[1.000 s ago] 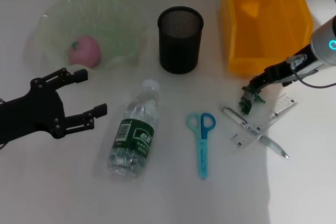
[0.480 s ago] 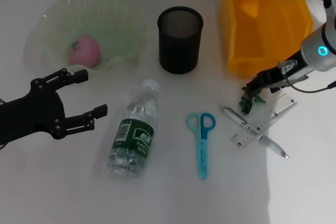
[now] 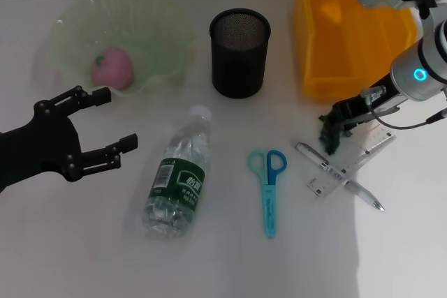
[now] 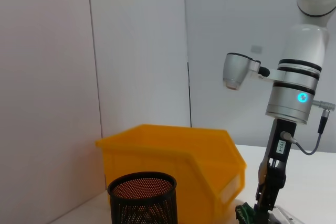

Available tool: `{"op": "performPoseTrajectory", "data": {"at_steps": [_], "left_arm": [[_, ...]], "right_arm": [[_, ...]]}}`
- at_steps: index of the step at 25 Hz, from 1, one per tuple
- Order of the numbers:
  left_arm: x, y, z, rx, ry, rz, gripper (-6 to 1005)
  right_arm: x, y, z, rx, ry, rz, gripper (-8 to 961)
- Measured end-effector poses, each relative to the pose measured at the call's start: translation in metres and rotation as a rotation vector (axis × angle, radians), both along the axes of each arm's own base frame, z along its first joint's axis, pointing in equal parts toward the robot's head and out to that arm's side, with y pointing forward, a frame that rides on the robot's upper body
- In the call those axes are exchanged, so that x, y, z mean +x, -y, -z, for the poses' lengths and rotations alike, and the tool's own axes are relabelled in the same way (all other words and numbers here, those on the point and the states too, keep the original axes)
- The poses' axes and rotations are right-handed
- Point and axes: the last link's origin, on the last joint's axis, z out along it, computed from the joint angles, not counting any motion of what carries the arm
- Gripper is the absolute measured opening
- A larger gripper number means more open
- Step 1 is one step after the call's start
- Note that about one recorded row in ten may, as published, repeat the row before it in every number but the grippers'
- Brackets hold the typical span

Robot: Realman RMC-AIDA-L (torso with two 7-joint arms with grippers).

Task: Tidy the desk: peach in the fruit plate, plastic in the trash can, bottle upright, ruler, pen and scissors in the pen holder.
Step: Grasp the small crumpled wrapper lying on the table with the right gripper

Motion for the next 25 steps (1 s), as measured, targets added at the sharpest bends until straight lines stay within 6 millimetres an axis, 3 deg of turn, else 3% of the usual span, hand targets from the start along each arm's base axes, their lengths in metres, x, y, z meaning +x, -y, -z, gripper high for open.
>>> {"op": "performPoseTrajectory", "data": {"at_steps": [1,4,10,15,22,25], "left_arm": [[0.000,0.000,0.000,0.000,0.000,0.001,842],[0.000,0.000,0.000,0.001,0.000,0.002,840],[0.000,0.000,0.000,0.002,-0.001,0.001,838],[-0.001,0.000,-0.001,0.011,-0.002,0.002,836],[-0.001,0.000,-0.002,0.017,0.000,0.004,834],[0.000,-0.001,-0.003,0.018,0.001,0.006,832]], "right_arm": [[-0.001,0.000,0.000,0.000,0.000,-0.005,549],[0.000,0.001,0.000,0.000,0.000,-0.003,283],[-0.002,0.003,-0.003,0.003,-0.011,-0.007,183],[-0.007,0.006,-0.009,-0.002,-0.019,-0.022,183],[-0.037,0.018,-0.039,0.029,-0.086,-0.126,185],[-0.034,0.019,-0.040,0.027,-0.076,-0.122,189]]}}
